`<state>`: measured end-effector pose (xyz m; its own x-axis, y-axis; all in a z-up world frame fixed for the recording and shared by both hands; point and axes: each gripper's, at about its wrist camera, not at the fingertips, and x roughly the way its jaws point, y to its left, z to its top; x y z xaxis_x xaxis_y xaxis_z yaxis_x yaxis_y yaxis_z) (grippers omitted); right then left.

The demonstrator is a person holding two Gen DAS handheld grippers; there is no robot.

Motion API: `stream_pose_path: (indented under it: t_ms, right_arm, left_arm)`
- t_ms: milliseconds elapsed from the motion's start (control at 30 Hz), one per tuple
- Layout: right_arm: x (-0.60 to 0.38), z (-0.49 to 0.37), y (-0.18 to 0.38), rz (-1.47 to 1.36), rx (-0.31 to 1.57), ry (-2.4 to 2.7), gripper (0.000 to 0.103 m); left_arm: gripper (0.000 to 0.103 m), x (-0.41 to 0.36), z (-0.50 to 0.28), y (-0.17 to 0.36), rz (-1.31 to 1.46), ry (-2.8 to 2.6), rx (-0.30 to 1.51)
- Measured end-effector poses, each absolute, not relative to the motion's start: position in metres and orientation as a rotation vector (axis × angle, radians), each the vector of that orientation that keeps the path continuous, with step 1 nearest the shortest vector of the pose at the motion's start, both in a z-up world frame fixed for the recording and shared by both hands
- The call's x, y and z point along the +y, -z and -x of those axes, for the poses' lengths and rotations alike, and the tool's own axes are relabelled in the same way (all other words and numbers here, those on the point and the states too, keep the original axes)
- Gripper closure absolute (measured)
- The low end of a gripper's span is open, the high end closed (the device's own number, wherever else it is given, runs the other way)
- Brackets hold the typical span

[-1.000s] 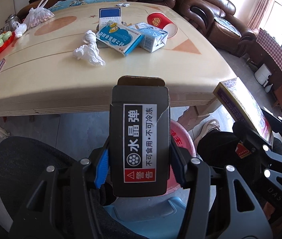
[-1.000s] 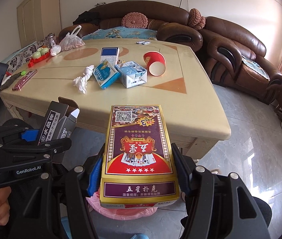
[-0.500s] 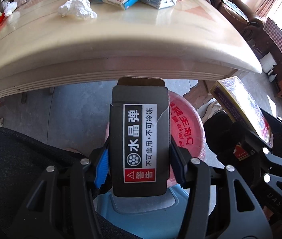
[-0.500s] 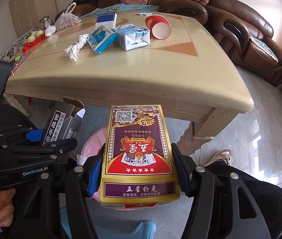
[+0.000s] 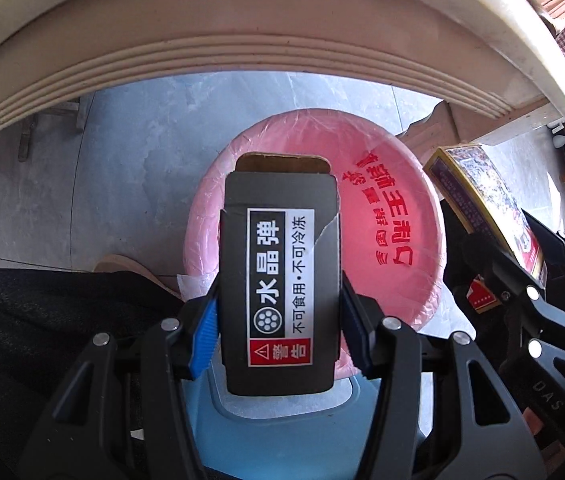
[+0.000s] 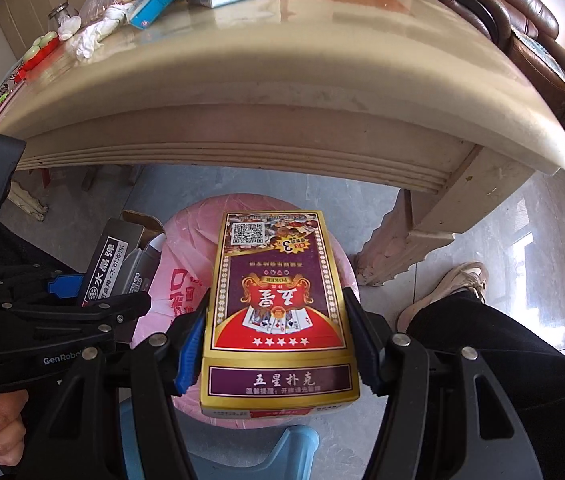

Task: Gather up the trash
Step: 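Carry both boxes down over the pink trash bin with both tools, then open both tools to drop the boxes into the bin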

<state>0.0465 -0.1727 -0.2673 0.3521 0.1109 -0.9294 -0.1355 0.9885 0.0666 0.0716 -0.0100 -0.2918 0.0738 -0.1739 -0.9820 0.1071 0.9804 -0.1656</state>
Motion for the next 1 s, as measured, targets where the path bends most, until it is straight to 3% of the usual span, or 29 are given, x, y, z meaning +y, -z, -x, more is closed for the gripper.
stream_pose_path:
  t_ms: [567,1000]
  right_arm:
    - [-0.173,-0.067,0.338,-0.003,1.385,-0.196,0.043]
    - [-0.165,-0.069,0.356,0.020,1.433,-0.201,0.041]
  left_arm:
    - [0.051,-0.011,-0.093,0.360,0.075,0.178,1.665]
    - [0.050,-0.012,-0.099,0.382,0.077,0.167,1.722]
